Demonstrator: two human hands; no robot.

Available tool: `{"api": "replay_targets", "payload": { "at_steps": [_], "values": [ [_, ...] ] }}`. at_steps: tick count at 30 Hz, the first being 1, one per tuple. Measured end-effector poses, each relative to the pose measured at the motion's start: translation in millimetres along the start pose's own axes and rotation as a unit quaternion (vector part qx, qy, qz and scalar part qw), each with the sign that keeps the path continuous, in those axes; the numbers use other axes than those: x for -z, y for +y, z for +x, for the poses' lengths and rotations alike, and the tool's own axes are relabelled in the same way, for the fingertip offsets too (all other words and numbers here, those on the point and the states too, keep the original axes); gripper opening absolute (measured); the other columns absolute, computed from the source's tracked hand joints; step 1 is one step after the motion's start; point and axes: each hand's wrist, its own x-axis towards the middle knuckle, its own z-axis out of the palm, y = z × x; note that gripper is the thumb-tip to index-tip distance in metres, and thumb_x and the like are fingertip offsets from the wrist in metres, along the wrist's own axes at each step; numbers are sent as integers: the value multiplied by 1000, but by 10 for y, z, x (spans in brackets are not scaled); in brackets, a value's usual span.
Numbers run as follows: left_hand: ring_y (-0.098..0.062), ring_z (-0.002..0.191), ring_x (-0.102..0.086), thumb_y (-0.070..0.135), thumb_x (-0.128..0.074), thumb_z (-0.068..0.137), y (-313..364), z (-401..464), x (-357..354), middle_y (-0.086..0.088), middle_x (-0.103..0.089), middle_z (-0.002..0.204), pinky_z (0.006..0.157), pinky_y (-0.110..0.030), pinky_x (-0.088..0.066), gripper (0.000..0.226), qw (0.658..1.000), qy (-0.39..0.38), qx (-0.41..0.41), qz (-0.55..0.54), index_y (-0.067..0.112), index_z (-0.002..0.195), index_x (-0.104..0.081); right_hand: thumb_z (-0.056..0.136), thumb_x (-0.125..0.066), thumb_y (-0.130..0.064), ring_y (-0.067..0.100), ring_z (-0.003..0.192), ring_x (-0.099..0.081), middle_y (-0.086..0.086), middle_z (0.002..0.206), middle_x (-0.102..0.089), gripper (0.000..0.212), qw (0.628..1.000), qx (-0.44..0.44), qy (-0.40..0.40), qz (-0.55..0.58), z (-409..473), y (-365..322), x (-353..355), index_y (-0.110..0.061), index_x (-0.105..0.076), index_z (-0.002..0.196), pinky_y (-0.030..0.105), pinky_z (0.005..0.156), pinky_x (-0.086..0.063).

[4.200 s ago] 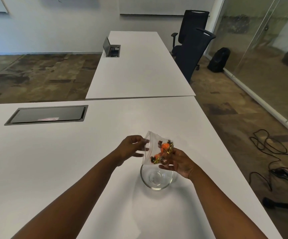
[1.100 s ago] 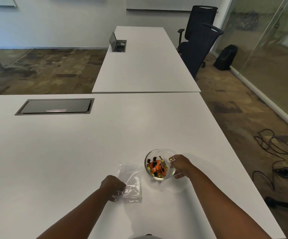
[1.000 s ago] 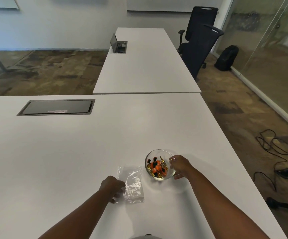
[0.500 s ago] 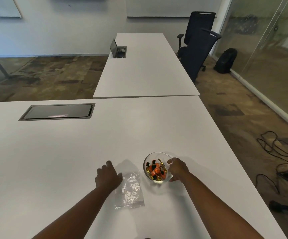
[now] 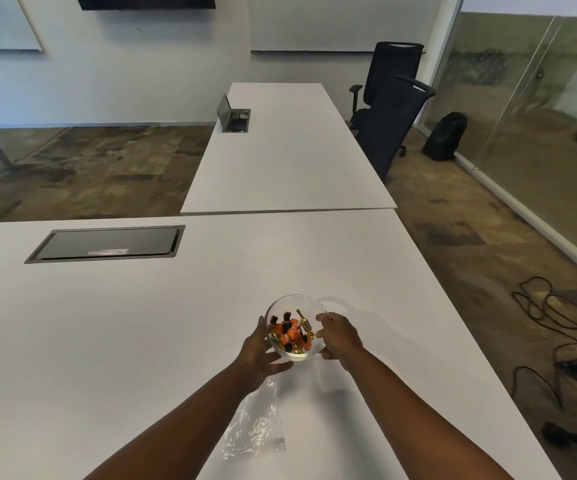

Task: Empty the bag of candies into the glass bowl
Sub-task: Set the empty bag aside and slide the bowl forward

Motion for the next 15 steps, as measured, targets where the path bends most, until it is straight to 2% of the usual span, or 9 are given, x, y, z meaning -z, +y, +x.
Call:
{"api": "replay_targets", "payload": {
  "at_steps": [3, 6, 10, 15],
  "values": [
    [-38, 110, -52, 44, -29, 96, 67, 117, -33, -21, -45, 140, 89, -48, -46, 55, 999, 9, -13, -32, 9, 138, -38, 100, -33, -29, 31, 114, -55, 19, 129, -58, 41, 996, -13, 14, 86, 75, -50, -56, -8, -54, 129, 40, 97, -47],
    [-36, 108, -53, 42, -28, 97, 153, 237, -93, -22, -45, 141, 87, -47, -47, 52, 998, 22, -34, -40, 8, 136, -39, 101, -34, -30, 33, 125, -49, 17, 137, -51, 41, 975, -37, 5, 220, 147, -136, -115, -12, -49, 135, 44, 99, -47],
    [-39, 122, -49, 40, -26, 98, 342, 439, -155, -20, -43, 143, 89, -46, -46, 51, 998, 41, -42, -15, 9, 138, -38, 102, -32, -28, 32, 131, -46, 15, 142, -49, 40, 975, -11, 34, 219, 349, -260, -188, -14, -48, 135, 48, 111, -40],
    [-38, 127, -46, 37, -26, 99, 618, 738, -226, -18, -43, 144, 90, -47, -46, 50, 998, 58, -40, 1, 9, 138, -38, 102, -28, -23, 32, 131, -45, 16, 142, -49, 39, 977, 4, 52, 209, 702, -435, -211, -14, -52, 132, 49, 111, -39]
  ]
}}
